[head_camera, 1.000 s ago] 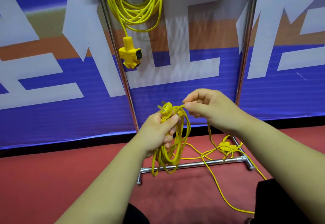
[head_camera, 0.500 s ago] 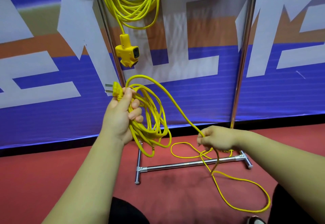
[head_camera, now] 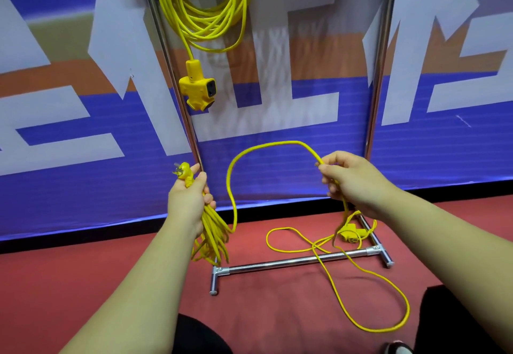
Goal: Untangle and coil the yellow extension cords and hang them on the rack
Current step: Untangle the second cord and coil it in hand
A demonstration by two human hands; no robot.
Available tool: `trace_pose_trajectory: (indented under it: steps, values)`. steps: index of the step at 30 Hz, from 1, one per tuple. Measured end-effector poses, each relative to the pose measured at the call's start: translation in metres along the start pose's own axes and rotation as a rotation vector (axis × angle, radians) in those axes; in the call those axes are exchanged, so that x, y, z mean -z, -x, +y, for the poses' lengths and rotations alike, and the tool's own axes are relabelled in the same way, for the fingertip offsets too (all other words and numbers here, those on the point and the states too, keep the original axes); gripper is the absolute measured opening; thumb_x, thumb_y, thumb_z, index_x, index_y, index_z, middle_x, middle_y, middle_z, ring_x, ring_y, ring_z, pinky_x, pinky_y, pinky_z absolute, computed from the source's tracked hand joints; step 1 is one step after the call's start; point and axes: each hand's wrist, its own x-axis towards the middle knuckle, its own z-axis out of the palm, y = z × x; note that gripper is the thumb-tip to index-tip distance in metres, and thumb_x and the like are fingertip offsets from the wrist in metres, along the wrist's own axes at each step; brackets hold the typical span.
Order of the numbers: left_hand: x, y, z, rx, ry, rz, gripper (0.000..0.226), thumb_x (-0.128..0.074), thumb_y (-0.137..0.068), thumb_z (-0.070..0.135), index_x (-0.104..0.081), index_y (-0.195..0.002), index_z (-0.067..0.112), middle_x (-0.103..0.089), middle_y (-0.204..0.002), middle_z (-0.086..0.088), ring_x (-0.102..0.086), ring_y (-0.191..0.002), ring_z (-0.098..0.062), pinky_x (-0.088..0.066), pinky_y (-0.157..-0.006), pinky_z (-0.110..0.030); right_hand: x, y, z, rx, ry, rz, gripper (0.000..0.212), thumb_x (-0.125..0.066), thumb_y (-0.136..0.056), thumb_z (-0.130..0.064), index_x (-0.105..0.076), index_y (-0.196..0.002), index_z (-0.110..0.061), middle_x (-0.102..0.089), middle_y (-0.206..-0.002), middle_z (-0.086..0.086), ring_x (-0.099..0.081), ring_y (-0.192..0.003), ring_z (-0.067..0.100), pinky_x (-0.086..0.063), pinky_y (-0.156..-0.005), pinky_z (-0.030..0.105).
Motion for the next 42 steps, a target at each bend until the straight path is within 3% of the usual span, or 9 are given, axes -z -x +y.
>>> trace_pose_trajectory:
  steps: [5,10,15,18,24,30,35,39,42]
  values:
    - [-0.01,0.016,0.016,-0.127,0.007,-0.015,0.018,-0.052,-0.103,0.016,-0.062,-0.117,0.021,-0.043,-0.066,-0.001,-0.035,-0.047,-0.013,-0.039,-0.045,-0.026,0.003,0.008,-0.001,-0.201,0.089,-0.075,0.007,-0.066,-0.092,-0.014,-0.066,-0.093,-0.006,-0.06,-0.063,0.009,-0.054,-0.049,0.014,-0.05,-0.048,0.022]
    - [-0.024,0.046,0.042,-0.154,0.139,-0.255,0.017,-0.051,-0.105,0.017,-0.061,-0.118,0.022,-0.045,-0.066,0.0,-0.035,-0.045,-0.01,-0.038,-0.044,-0.024,-0.002,0.002,0.009,-0.362,0.209,-0.074,0.007,-0.065,-0.091,-0.011,-0.067,-0.094,-0.005,-0.056,-0.056,0.007,-0.051,-0.038,0.01,-0.048,-0.043,0.019]
    - [-0.039,0.074,0.044,-0.044,0.152,-0.505,0.023,-0.049,-0.103,0.017,-0.061,-0.123,0.021,-0.042,-0.065,-0.001,-0.032,-0.04,-0.007,-0.036,-0.04,-0.021,-0.011,-0.007,0.016,-0.395,0.202,-0.014,0.007,-0.064,-0.092,-0.01,-0.067,-0.091,-0.003,-0.058,-0.062,0.011,-0.054,-0.047,0.016,-0.052,-0.046,0.023]
    - [-0.044,0.084,0.038,0.049,0.13,-0.64,0.034,-0.054,-0.094,0.022,-0.061,-0.127,0.023,-0.041,-0.067,-0.003,-0.032,-0.038,-0.006,-0.035,-0.039,-0.019,-0.018,-0.01,0.01,-0.341,0.1,0.019,0.007,-0.058,-0.09,-0.006,-0.063,-0.086,-0.006,-0.056,-0.066,0.011,-0.054,-0.053,0.017,-0.054,-0.057,0.026]
    - [-0.052,0.091,0.027,0.191,0.121,-0.706,0.051,-0.055,-0.088,0.039,-0.055,-0.139,0.035,-0.044,-0.065,-0.005,-0.034,-0.037,-0.008,-0.036,-0.038,-0.02,-0.019,-0.006,-0.019,-0.043,0.014,-0.056,0.017,-0.059,-0.092,0.001,-0.07,-0.104,-0.005,-0.067,-0.078,0.01,-0.063,-0.065,0.014,-0.059,-0.075,0.031]
    - [-0.056,0.092,0.022,0.205,0.138,-0.703,0.056,-0.046,-0.086,0.064,-0.054,-0.138,0.044,-0.045,-0.068,-0.009,-0.035,-0.039,-0.012,-0.037,-0.041,-0.023,-0.017,0.012,-0.047,0.172,0.17,-0.135,0.015,-0.071,-0.09,-0.011,-0.077,-0.1,-0.019,-0.073,-0.077,0.006,-0.062,-0.066,0.006,-0.051,-0.066,0.021]
    - [-0.057,0.088,0.017,0.175,0.095,-0.664,0.061,-0.037,-0.088,0.071,-0.058,-0.134,0.037,-0.047,-0.069,-0.011,-0.036,-0.04,-0.014,-0.04,-0.043,-0.025,-0.022,0.026,-0.055,0.275,0.281,-0.208,0.018,-0.069,-0.091,-0.011,-0.078,-0.099,-0.025,-0.073,-0.074,-0.006,-0.061,-0.066,0.001,-0.053,-0.067,0.018]
    - [-0.061,0.084,0.009,0.138,0.054,-0.63,0.068,-0.039,-0.086,0.073,-0.063,-0.124,0.021,-0.047,-0.068,-0.013,-0.037,-0.04,-0.017,-0.04,-0.046,-0.027,-0.026,0.028,-0.054,0.326,0.369,-0.278,0.016,-0.073,-0.088,-0.013,-0.078,-0.099,-0.023,-0.072,-0.071,-0.017,-0.066,-0.071,-0.005,-0.052,-0.071,0.014]
    - [-0.065,0.083,0.005,0.096,0.051,-0.576,0.065,-0.042,-0.085,0.07,-0.061,-0.111,0.014,-0.048,-0.065,-0.012,-0.037,-0.039,-0.018,-0.04,-0.045,-0.027,-0.03,0.029,-0.05,0.338,0.351,-0.263,0.01,-0.077,-0.084,-0.01,-0.076,-0.091,-0.017,-0.073,-0.072,-0.013,-0.066,-0.069,-0.006,-0.051,-0.071,0.017]
